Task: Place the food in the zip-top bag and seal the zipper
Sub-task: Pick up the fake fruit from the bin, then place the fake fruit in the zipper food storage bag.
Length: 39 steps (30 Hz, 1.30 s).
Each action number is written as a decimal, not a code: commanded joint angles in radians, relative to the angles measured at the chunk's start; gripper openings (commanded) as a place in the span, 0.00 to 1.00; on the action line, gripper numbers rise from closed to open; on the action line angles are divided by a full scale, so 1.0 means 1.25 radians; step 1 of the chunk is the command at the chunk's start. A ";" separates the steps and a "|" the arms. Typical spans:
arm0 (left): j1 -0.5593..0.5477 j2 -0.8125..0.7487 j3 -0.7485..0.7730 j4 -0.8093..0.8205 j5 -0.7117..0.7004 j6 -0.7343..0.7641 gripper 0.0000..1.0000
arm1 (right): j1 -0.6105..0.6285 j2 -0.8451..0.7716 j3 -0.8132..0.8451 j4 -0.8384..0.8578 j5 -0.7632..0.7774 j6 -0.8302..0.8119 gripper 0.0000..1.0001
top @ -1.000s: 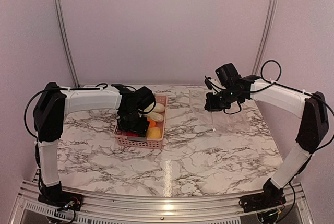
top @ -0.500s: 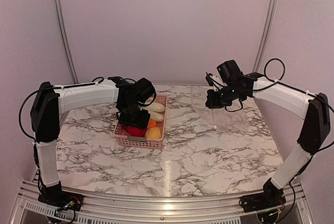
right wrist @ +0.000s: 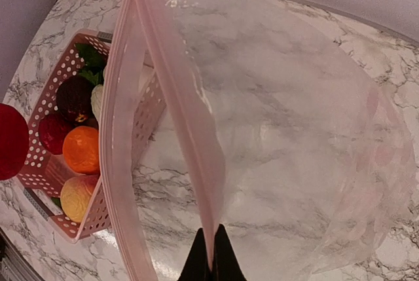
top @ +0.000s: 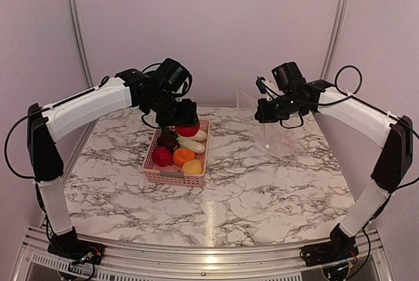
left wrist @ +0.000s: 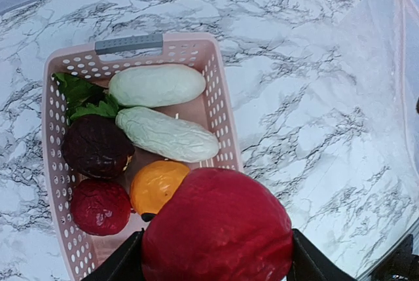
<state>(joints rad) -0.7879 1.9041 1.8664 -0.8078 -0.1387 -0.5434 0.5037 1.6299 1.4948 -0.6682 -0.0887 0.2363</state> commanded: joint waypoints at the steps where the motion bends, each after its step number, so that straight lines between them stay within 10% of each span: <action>1: 0.001 -0.060 -0.009 0.151 0.080 -0.025 0.49 | 0.024 0.022 0.044 -0.018 -0.010 0.007 0.00; 14: -0.014 -0.120 -0.143 0.548 0.337 -0.039 0.44 | 0.057 0.027 0.046 0.012 -0.073 0.073 0.00; 39: -0.045 0.073 -0.054 0.433 0.218 -0.088 0.39 | 0.068 0.005 0.062 0.035 -0.152 0.150 0.00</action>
<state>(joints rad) -0.8371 1.9594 1.7470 -0.1974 0.1936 -0.6304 0.5781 1.6630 1.5276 -0.6430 -0.2382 0.3935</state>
